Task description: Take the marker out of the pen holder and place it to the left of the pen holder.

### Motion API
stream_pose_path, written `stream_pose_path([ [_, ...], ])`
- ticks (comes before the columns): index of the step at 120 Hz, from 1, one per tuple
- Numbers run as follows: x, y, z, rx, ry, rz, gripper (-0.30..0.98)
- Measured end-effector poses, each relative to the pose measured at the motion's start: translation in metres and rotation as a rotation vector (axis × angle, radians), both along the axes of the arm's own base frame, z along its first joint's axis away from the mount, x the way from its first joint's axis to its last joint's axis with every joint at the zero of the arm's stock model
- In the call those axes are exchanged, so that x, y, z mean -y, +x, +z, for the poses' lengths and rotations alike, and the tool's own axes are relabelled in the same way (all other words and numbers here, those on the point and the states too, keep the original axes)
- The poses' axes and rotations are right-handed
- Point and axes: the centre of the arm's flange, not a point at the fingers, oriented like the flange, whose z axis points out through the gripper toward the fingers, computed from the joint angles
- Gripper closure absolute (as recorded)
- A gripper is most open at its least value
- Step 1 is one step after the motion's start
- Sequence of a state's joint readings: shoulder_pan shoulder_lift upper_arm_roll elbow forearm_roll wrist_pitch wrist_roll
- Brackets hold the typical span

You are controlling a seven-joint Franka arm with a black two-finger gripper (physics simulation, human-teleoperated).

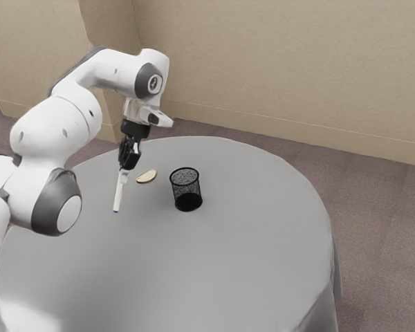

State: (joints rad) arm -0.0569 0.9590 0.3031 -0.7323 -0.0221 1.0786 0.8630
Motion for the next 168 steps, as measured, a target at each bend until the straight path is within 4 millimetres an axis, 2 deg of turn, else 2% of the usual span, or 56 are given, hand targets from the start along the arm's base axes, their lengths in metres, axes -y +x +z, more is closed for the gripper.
stream_pose_path([
  [40,-0.017,-0.001,-0.069,-0.104,0.034,0.028,0.74],
  [69,-0.017,0.001,-0.098,-0.115,0.02,0.032,0.69],
  [86,-0.017,0.002,-0.1,-0.098,-0.001,0.041,0.39],
  [99,-0.017,0.004,-0.094,-0.079,-0.009,0.045,0.23],
  [105,-0.017,0.006,-0.076,-0.052,-0.015,0.046,0.19],
  [115,-0.015,0.007,-0.02,0.025,-0.032,0.046,0.13],
  [121,-0.008,-0.001,0.015,0.055,-0.072,0.044,0.1],
  [129,0.007,-0.032,0.076,0.099,-0.144,0.03,0.07],
  [139,0.049,-0.083,0.163,0.228,-0.184,-0.069,0.05],
  [146,0.073,-0.107,0.206,0.33,-0.182,-0.132,0.04],
  [156,0.083,-0.119,0.242,0.441,-0.167,-0.17,0.03],
  [168,0.084,-0.12,0.257,0.509,-0.154,-0.183,0.02],
])
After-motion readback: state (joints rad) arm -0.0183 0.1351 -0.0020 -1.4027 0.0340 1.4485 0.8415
